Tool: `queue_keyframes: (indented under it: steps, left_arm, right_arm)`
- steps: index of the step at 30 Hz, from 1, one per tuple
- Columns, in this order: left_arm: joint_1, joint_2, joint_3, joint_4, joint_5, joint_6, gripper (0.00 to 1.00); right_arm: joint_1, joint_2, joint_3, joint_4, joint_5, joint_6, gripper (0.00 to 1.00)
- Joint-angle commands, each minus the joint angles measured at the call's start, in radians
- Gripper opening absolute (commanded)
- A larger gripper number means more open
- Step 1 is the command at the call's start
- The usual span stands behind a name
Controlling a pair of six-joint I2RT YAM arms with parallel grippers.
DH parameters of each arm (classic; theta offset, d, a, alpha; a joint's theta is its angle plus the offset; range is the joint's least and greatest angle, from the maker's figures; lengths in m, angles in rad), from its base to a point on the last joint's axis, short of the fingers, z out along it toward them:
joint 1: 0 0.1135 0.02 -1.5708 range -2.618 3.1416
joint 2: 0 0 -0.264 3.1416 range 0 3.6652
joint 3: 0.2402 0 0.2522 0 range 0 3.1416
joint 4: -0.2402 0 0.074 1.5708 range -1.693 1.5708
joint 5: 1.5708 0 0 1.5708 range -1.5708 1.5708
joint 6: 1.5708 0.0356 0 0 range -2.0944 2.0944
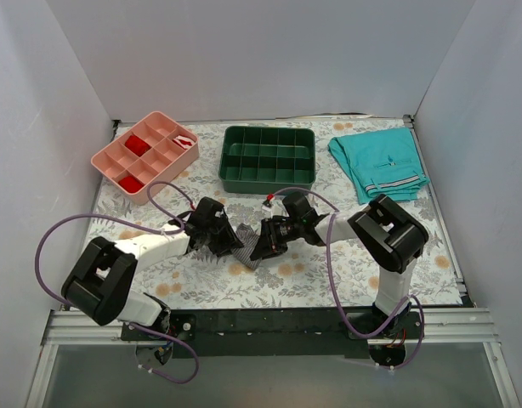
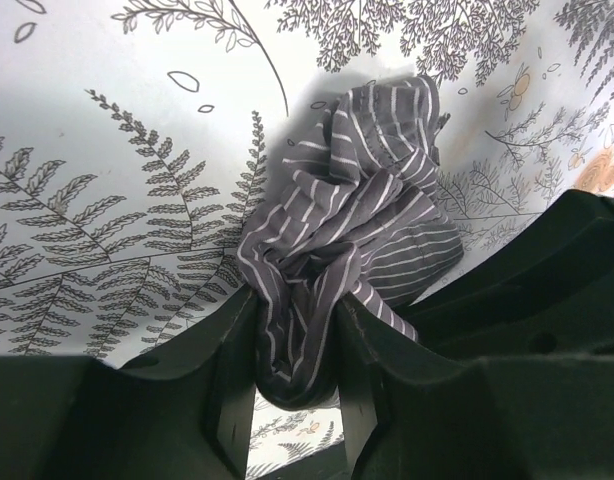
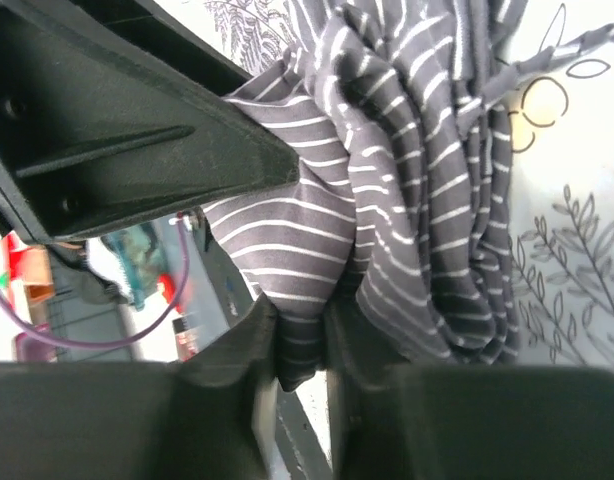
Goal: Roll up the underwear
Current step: Roll the underwear to the center of the board.
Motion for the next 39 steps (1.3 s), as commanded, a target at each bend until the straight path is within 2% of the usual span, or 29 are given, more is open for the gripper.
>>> queue_keyframes:
  steps: [1,3,5,6,10,15,18,25,26,27,28,39]
  left_arm:
    - [0.0,0.044,0.037,-0.117,-0.054,0.051,0.3]
    - [0.0,0.056,0.053,-0.134,-0.057,0.057,0.3]
    - [0.0,0.073,0.06,-0.149,-0.056,0.066,0.29]
    - [0.0,0.079,0.065,-0.153,-0.054,0.068,0.29]
    - [0.0,0.093,0.074,-0.16,-0.046,0.075,0.29]
    - [0.0,0.116,0.1,-0.183,-0.043,0.081,0.29]
    - [0.0,0.128,0.117,-0.196,-0.045,0.086,0.29]
    - [0.001,0.139,0.126,-0.206,-0.045,0.094,0.28]
    - [0.001,0.139,0.126,-0.206,-0.045,0.094,0.28]
    - [0.0,0.139,0.126,-0.206,-0.043,0.094,0.28]
    - [0.0,0.139,0.126,-0.206,-0.043,0.094,0.28]
    - [0.0,0.149,0.14,-0.203,-0.037,0.097,0.28]
  right_arm:
    - [0.009,-0.137,0.028,-0.143,0.044,-0.138,0.32]
    - [0.01,-0.188,0.04,-0.269,0.151,-0.248,0.41]
    - [0.026,-0.265,0.052,-0.349,0.256,-0.321,0.43]
    - [0.033,-0.288,0.06,-0.387,0.346,-0.358,0.48]
    - [0.058,-0.381,0.065,-0.502,0.5,-0.496,0.51]
    - [0.144,-0.414,0.095,-0.544,0.673,-0.603,0.52]
    - [0.22,-0.411,0.103,-0.526,0.725,-0.637,0.52]
    - [0.297,-0.355,0.161,-0.51,0.747,-0.691,0.54]
    - [0.303,-0.349,0.169,-0.509,0.75,-0.694,0.59]
    - [0.309,-0.343,0.181,-0.507,0.75,-0.7,0.69]
    - [0.312,-0.326,0.19,-0.513,0.75,-0.706,0.7]
    - [0.346,-0.223,0.239,-0.558,0.764,-0.752,0.68]
